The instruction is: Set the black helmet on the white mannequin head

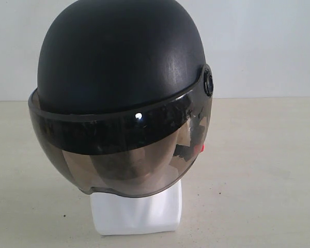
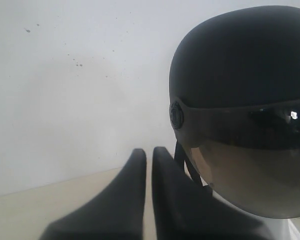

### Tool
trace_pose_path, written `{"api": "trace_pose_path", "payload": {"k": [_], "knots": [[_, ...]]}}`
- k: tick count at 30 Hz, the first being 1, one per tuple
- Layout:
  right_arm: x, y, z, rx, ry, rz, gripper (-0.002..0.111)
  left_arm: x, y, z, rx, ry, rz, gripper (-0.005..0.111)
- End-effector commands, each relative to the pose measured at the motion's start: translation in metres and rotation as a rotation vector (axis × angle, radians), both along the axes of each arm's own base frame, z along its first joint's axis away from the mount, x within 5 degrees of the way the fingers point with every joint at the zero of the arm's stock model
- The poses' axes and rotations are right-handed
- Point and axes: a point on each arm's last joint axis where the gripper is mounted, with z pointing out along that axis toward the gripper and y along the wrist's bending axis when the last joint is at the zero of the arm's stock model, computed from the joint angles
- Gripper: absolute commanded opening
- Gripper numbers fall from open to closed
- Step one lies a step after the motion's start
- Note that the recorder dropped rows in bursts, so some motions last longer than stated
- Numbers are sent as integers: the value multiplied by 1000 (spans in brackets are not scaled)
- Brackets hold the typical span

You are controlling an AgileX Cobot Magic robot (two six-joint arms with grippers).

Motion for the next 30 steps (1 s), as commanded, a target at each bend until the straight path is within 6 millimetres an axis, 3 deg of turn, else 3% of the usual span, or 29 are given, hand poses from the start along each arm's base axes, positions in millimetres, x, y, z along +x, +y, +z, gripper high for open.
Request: {"api": "trace_pose_path", "payload": {"k": [1, 10, 30], "knots": [[1, -5, 0, -15, -8, -86, 0, 0, 0, -1, -8, 5, 2, 4], [2, -15, 0, -31, -4, -267, 0, 0, 0, -1, -8, 5, 2, 4], [2, -15, 0, -30, -4, -268, 0, 0, 0, -1, -8, 5, 2, 4]]}}
